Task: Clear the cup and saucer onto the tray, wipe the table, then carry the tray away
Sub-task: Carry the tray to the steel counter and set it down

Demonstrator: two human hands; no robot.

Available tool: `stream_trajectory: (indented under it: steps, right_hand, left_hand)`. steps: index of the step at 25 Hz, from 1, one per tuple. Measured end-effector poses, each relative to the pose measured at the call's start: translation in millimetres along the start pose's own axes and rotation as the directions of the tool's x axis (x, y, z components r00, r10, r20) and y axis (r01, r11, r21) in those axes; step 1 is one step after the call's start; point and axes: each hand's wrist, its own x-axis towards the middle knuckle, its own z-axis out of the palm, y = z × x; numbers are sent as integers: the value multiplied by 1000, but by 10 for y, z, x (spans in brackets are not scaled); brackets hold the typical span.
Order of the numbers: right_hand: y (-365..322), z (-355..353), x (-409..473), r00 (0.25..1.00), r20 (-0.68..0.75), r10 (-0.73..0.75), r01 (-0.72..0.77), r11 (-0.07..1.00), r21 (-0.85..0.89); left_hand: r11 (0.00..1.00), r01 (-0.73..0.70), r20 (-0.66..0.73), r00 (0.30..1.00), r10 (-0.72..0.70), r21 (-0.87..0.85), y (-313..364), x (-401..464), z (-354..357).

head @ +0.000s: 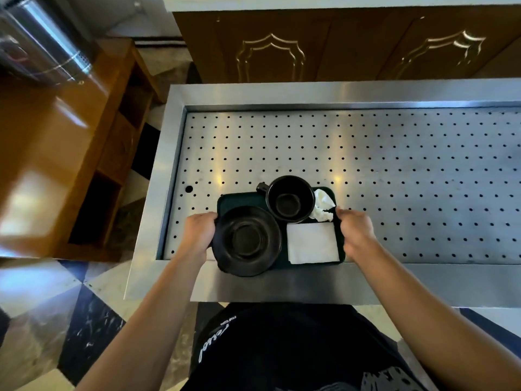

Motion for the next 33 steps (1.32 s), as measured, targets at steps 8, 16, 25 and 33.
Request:
stream_trajectory:
  steps: [8,16,25,33]
  right_hand:
    - [122,273,137,995,-92,45,-46,999,-7]
    - [125,350,166,994,-94,51,-56,997,-45]
    - [270,385,330,993,-102,52,-61,994,-89]
    - [258,389,327,990,-121,75,-89,989,-119]
  left_hand:
    - [996,85,83,993,-85,3,88,492,-32]
    - [985,170,99,981,-166,-28,-24,640,49]
    - [981,186,80,980,-182,-50,-105,789,84]
    - [979,199,79,978,-195,-52,-144,860,95]
